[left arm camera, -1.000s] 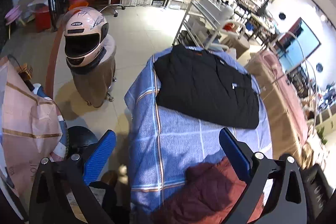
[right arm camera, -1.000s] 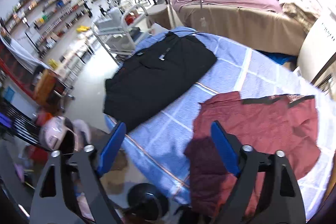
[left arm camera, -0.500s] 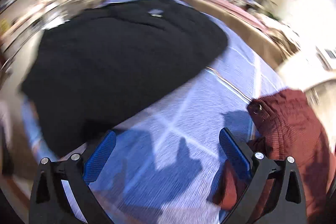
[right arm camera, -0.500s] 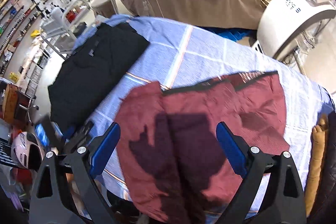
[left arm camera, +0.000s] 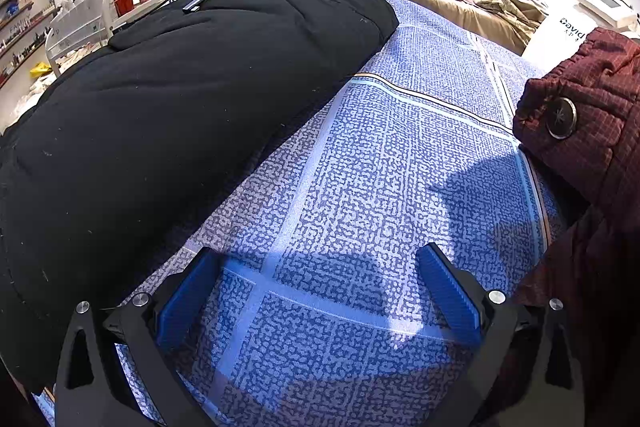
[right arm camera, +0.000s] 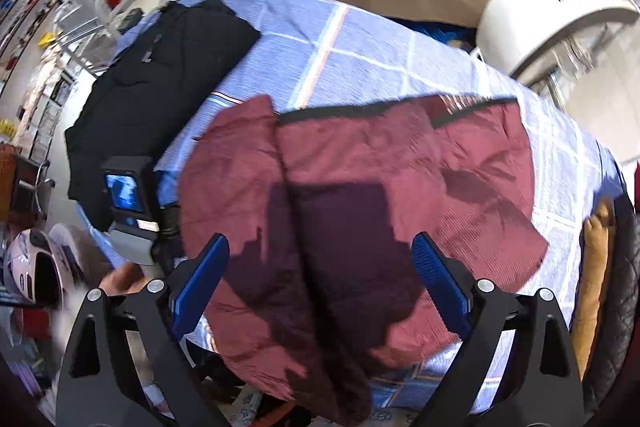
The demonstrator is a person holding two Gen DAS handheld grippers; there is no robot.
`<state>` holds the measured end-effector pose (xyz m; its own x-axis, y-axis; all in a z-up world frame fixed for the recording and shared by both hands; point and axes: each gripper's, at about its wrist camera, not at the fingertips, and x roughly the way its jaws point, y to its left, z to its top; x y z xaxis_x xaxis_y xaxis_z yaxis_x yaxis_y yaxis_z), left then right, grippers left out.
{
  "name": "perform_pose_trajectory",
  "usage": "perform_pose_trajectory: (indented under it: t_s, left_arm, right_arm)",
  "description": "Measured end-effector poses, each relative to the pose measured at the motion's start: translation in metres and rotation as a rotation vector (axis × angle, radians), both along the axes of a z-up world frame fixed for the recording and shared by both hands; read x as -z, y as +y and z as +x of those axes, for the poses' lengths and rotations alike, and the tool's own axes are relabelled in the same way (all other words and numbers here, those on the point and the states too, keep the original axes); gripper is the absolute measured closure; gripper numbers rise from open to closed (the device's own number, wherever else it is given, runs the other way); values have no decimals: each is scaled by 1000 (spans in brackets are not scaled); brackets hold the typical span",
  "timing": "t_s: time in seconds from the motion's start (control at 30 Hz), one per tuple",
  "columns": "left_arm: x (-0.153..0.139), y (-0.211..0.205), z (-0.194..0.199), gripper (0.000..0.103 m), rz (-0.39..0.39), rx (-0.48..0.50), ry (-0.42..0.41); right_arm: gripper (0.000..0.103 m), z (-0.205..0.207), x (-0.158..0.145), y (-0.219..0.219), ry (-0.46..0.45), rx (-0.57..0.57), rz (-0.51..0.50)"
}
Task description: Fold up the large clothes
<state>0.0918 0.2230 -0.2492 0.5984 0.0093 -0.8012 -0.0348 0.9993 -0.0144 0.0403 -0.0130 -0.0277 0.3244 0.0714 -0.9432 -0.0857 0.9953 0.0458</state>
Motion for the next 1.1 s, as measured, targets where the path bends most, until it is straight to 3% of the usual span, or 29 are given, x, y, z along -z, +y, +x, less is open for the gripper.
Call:
perform_pose_trajectory:
  t_s: [0.13, 0.27, 0.57, 0.77, 1.1]
  left_arm:
    - [-1, -1, 0, 5, 0, 0, 0]
    - [-1, -1, 0, 5, 0, 0, 0]
    - [-1, -1, 0, 5, 0, 0, 0]
    - [-1, -1, 0, 5, 0, 0, 0]
    - [-1, 0, 0, 5, -1, 1, 0]
  right_arm:
    - [12, 5, -19, 35, -84, -104, -27]
    - [12, 15, -30, 69, -106, -155, -15]
    - [12, 0, -18, 145, -26, -297, -70]
    - [12, -17, -14, 155, -8, -319, -75]
    - [12, -17, -6, 135, 36, -234, -62]
